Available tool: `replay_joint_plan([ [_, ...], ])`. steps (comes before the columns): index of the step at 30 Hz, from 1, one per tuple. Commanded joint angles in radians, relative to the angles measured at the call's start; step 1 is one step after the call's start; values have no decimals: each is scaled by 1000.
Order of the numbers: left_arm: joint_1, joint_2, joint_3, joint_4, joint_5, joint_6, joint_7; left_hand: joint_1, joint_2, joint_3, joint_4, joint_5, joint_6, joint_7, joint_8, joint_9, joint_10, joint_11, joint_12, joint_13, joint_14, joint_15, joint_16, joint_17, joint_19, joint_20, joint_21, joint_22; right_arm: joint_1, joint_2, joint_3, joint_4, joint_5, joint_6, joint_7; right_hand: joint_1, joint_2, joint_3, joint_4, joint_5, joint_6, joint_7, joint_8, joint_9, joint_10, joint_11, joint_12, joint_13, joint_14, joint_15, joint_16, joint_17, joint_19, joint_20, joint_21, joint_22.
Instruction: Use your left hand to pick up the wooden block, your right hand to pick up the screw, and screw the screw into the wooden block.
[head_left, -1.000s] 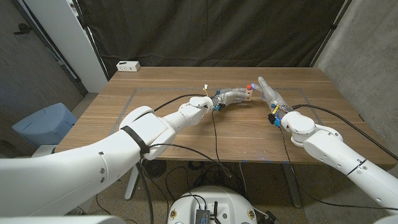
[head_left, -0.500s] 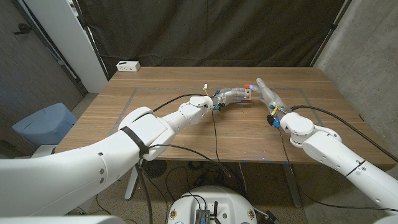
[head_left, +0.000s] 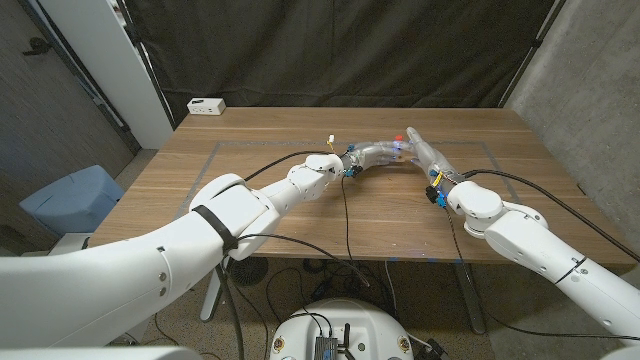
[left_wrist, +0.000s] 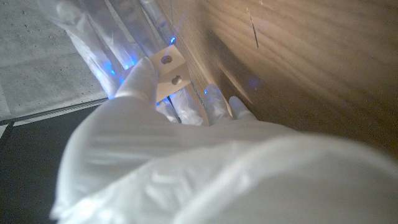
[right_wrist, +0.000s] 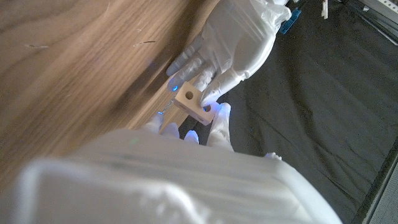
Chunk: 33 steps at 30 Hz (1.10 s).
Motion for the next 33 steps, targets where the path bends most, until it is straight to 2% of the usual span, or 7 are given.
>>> replay_joint_plan([
  [1, 3, 3, 2, -8, 1, 6, 4, -1, 12, 2, 5, 5, 46, 35, 8, 5, 8, -1, 8, 5, 8, -57, 4, 4, 1, 3, 7, 4, -20, -12, 16, -24, 5, -12, -16, 4, 33, 3, 1, 4, 1, 2, -1, 0, -73, 6, 7, 0, -152, 2, 8, 1, 5, 3, 8, 0],
  [11, 0, 2, 3, -6, 2, 4, 3, 1, 11, 2, 4, 5, 46, 34, 8, 5, 8, -1, 8, 5, 9, -58, 5, 4, 2, 2, 7, 4, -52, -30, 49, -42, 15, -15, -35, 8, 33, 5, -2, 4, 4, 1, -2, 1, -68, 8, 5, 0, -150, 2, 7, 1, 6, 3, 7, 0],
  [12, 0, 2, 3, -5, 2, 3, 2, 1, 11, 2, 4, 5, 47, 33, 8, 5, 9, -1, 8, 5, 9, -58, 5, 4, 2, 2, 7, 4, -56, -30, 52, -43, 17, -14, -38, 2, 34, 3, 2, 4, 0, 0, -3, 1, -68, 10, 5, 0, -110, -9, 25, 5, -1, 3, 5, 0],
  [13, -1, 2, 4, -4, 3, 2, 1, 0, 12, 2, 5, 5, 47, 34, 8, 5, 8, -1, 8, 5, 9, -57, 5, 4, 3, 3, 7, 4, -58, -32, 56, -43, 18, -13, -39, 8, 33, 5, -2, 4, 5, 1, -3, 1, -67, 9, 4, 0, -146, 2, 8, 2, 6, 4, 7, 0],
  [23, -5, -3, 6, 5, 4, -4, -2, -1, 11, 2, 5, 5, 48, 34, 9, 5, 8, -1, 8, 5, 7, -58, 4, 4, 2, 1, 7, 4, -70, -34, 81, -34, 24, 0, -49, 8, 32, 5, -2, 4, 2, 7, -5, 1, -65, 9, 5, 0, -148, 4, 7, 2, 7, 5, 7, 0],
  [33, -11, -10, 5, 25, 3, -17, -6, -1, 10, 1, 5, 4, 45, 32, 8, 5, 8, -1, 8, 5, 8, -58, 4, 4, 2, 1, 7, 4, -50, -31, 85, -5, 28, 14, -30, 8, 30, 4, -2, 4, -18, 8, -12, 1, -67, 9, 3, 0, -148, 6, 7, 1, 7, 5, 6, 0],
])
